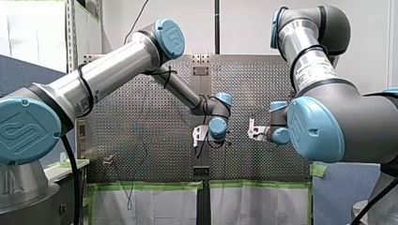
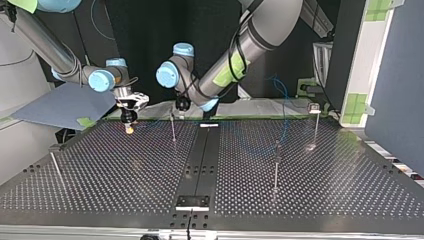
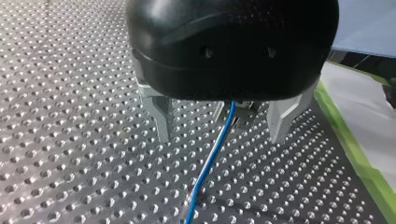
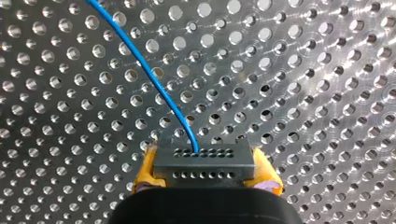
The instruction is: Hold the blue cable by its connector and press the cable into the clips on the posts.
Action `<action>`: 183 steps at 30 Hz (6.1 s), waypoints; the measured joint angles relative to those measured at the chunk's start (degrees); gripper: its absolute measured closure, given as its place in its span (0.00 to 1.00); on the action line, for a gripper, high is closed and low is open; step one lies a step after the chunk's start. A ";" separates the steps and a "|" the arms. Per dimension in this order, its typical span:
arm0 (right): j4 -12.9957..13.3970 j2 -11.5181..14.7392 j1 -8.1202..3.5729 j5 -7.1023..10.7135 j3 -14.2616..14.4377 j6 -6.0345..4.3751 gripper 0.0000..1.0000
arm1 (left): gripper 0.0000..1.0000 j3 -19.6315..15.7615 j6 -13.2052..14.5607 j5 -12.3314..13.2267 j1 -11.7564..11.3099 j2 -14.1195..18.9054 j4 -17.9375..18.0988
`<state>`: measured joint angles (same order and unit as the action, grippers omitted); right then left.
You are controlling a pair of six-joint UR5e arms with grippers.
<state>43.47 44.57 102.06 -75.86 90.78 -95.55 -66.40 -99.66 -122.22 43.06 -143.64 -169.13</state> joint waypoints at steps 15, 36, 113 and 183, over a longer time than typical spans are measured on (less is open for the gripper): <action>-0.26 -0.02 0.01 0.00 0.02 -0.01 1.00 | 0.00 -0.02 0.80 5.29 2.12 -0.10 0.45; -0.57 -0.02 0.02 0.00 0.00 0.05 1.00 | 0.00 -0.99 -1.38 5.52 2.31 -1.21 3.80; -1.89 -0.03 -1.10 1.01 0.00 -0.16 1.00 | 0.00 -21.05 -12.70 -6.59 7.49 19.10 20.08; -7.20 6.34 -2.91 -2.97 0.50 4.65 1.00 | 0.00 -55.51 -16.09 -8.81 7.84 37.80 37.38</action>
<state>36.27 50.91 99.14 -78.83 91.28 -90.90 -121.90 -115.76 -131.02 50.90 -105.84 -131.75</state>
